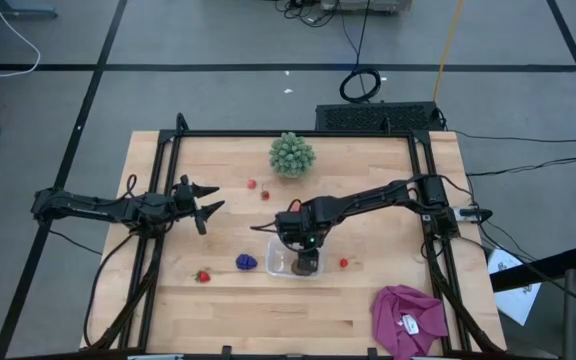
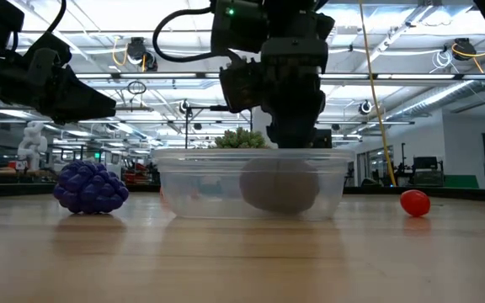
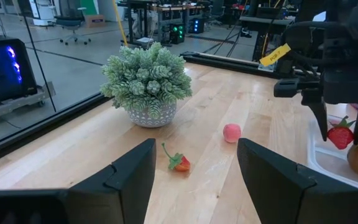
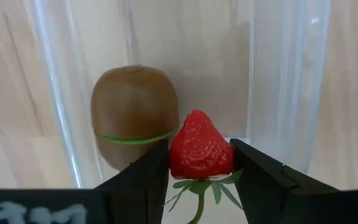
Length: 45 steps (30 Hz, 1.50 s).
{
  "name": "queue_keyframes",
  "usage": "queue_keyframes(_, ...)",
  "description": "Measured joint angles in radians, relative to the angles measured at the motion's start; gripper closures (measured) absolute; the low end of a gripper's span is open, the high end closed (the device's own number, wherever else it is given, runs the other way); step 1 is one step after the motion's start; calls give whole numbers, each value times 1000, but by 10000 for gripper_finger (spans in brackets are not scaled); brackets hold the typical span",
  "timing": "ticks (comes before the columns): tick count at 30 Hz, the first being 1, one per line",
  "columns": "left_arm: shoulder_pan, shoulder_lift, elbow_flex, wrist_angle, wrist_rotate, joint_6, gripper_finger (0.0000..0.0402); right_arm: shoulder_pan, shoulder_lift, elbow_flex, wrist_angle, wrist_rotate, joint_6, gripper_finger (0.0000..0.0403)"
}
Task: Pick and placing Produce into tupperware
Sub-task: Put the right red strawberry into the transparent bin
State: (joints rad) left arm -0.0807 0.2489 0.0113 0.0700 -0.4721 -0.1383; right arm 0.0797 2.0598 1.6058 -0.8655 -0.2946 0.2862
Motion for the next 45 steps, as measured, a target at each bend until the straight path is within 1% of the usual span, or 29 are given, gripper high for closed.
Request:
queue_keyframes(4, 0, 0, 0, 0, 0, 0, 172, -8, 0, 0, 9, 0, 0, 252)
queue_keyframes(13, 0, 0, 0, 0, 0, 0, 172, -10, 0, 0, 9, 3, -85, 252)
queue_keyframes(21, 0, 0, 0, 0, 0, 5, 172, -6, 0, 0, 51, 5, -264, 252)
queue_keyframes(34, 0, 0, 0, 0, 0, 5, 172, -6, 0, 0, 93, 6, -465, 252)
queue_keyframes(39, 0, 0, 0, 0, 0, 5, 172, -6, 0, 0, 126, 56, -567, 252)
queue_keyframes(45, 0, 0, 0, 0, 0, 4, 172, -6, 0, 0, 173, 63, -596, 252)
